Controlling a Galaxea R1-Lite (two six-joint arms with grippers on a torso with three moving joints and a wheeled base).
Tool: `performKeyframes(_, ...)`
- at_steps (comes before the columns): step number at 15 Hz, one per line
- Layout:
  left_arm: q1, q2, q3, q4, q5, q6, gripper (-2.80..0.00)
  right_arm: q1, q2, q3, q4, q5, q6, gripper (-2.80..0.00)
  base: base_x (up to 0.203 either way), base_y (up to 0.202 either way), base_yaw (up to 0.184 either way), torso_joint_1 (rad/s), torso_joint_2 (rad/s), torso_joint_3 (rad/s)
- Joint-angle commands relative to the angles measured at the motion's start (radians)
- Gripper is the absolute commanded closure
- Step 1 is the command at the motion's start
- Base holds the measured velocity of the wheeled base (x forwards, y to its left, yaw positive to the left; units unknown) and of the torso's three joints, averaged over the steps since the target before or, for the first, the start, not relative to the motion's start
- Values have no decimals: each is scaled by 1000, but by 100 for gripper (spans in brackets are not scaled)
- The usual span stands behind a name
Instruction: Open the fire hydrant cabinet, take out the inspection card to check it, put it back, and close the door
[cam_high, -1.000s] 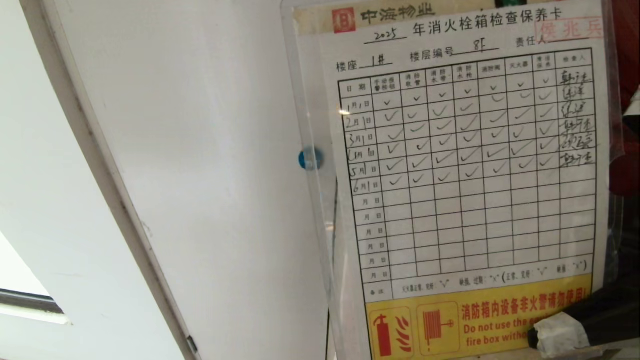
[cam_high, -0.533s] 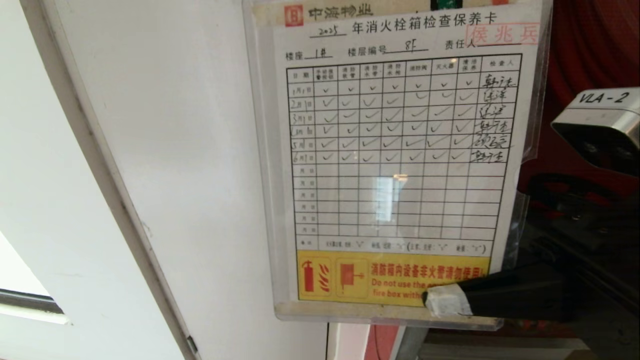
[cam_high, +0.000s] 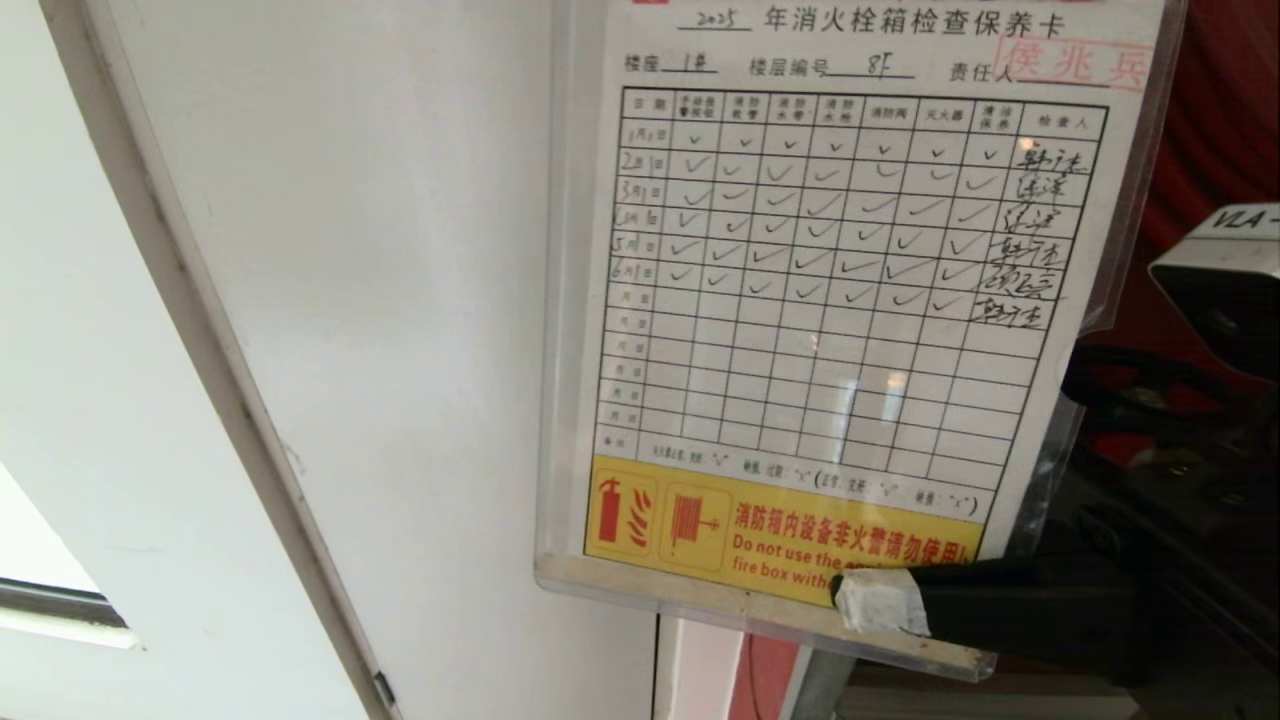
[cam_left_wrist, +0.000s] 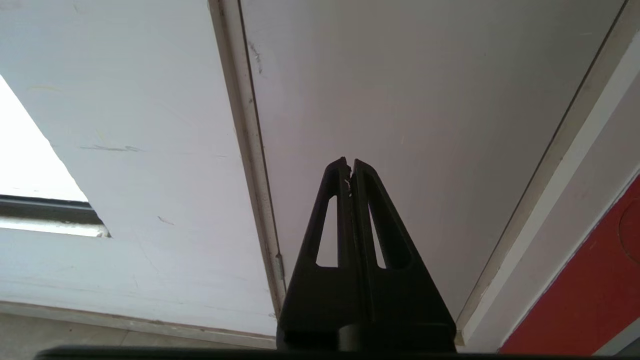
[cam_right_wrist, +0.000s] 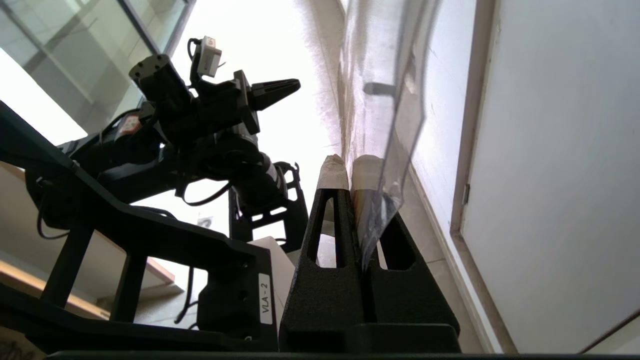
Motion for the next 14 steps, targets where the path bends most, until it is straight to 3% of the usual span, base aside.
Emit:
performKeyframes(1, 0, 1, 6, 0, 0, 0, 0, 1, -44, 23, -3, 0, 21, 0, 0, 0, 0, 0, 0, 0)
performKeyframes(7, 0, 1, 6, 0, 0, 0, 0, -1, -67, 32, -3, -1, 69, 0, 0, 0, 0, 0, 0, 0)
performKeyframes(10, 0, 1, 6, 0, 0, 0, 0, -1, -70, 23, -6, 3, 137, 0, 0, 0, 0, 0, 0, 0)
performKeyframes(14, 0, 1, 6, 0, 0, 0, 0, -1, -75, 15, 1, 28, 143, 0, 0, 0, 0, 0, 0, 0)
